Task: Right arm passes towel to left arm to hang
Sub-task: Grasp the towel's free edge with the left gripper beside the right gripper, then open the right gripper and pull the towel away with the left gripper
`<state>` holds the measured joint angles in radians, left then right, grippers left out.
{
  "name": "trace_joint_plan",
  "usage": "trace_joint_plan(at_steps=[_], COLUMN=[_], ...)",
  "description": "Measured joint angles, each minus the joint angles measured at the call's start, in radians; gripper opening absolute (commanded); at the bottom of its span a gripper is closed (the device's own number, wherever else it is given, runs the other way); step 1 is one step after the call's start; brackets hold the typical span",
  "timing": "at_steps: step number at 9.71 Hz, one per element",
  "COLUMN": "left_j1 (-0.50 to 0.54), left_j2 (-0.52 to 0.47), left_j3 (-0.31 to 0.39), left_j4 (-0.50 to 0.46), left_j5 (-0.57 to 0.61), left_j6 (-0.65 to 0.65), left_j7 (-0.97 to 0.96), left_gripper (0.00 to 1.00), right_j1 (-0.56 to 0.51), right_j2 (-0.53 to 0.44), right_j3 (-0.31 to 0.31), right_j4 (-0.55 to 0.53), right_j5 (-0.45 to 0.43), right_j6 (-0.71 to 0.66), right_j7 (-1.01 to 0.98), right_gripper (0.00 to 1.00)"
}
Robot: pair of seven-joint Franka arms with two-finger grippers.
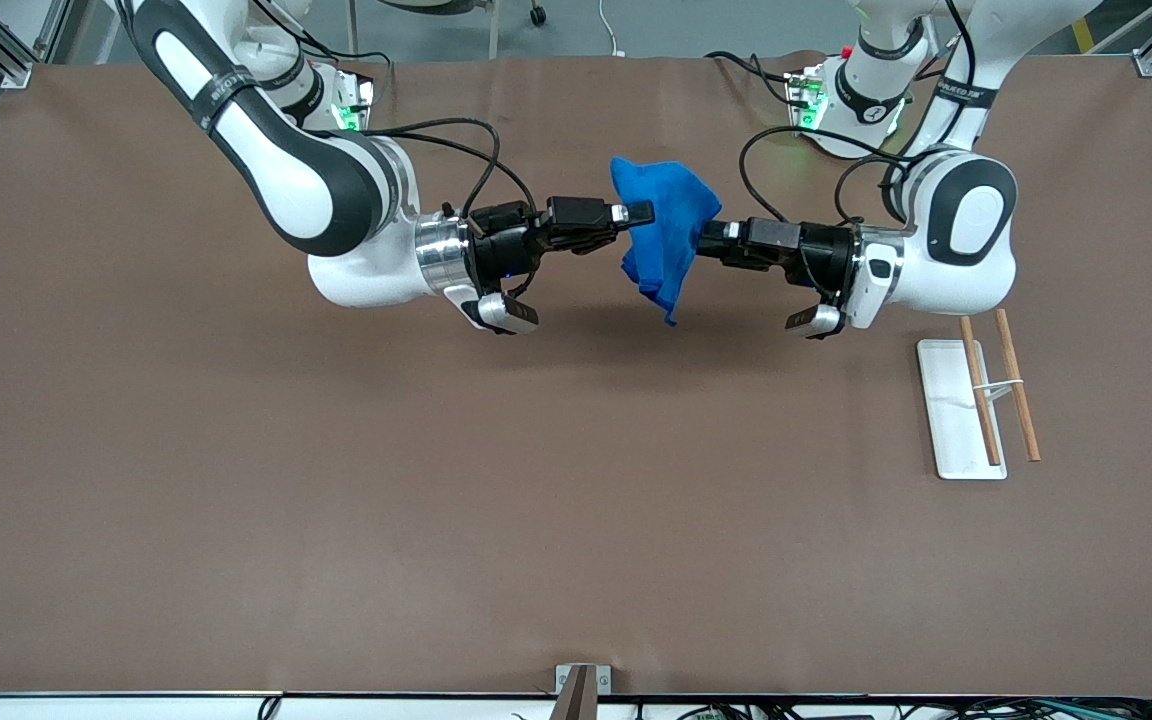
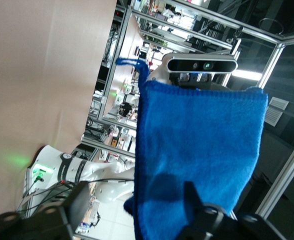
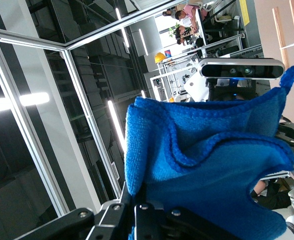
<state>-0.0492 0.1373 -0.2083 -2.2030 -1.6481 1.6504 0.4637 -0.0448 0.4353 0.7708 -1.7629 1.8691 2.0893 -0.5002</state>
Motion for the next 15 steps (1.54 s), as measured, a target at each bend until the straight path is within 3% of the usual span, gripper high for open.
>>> trace_joint_plan(at_steps=[1, 2, 7, 8, 9, 12, 15], left_j1=[0.0, 0.0, 0.02, 0.026, 0.029, 0.032, 0.033], left_j2=[-0.003, -0.006, -0.012, -0.012, -0.013, -0.022, -0.031], left_j3=[-0.014, -0.019, -0.01, -0.008, -0.004, 0.031, 0.07], left_j4=[0.001, 0.002, 0.043, 0.051, 0.06, 0.139, 0.23], left_j5=[-0.006, -0.007, -0.007, -0.007, 0.005, 0.218, 0.486], left_j6=[0.019, 0.025, 0.032, 0.032, 0.032, 0.033, 0.036], left_j7=[0.0, 0.0, 0.0, 0.0, 0.0, -0.043, -0.085], left_gripper=[0.1, 0.0, 0.0, 0.0, 0.0, 0.0, 0.0], right_j1=[0.0, 0.0, -0.001, -0.003, -0.007, -0.03, -0.056], right_j2=[0.0, 0.0, 0.0, 0.0, 0.0, -0.004, -0.062], right_j3=[0.001, 0.001, 0.003, 0.003, 0.003, -0.001, -0.083], right_j4=[0.0, 0.0, 0.0, 0.0, 0.0, 0.001, 0.01], right_j5=[0.003, 0.005, 0.009, 0.01, 0.01, -0.025, -0.366], right_j6=[0.0, 0.0, 0.0, 0.0, 0.001, 0.051, 0.157], right_j7=[0.0, -0.001, -0.003, -0.003, -0.002, -0.006, 0.094], right_gripper=[0.0, 0.0, 0.01, 0.35, 0.98, 1.0, 1.0])
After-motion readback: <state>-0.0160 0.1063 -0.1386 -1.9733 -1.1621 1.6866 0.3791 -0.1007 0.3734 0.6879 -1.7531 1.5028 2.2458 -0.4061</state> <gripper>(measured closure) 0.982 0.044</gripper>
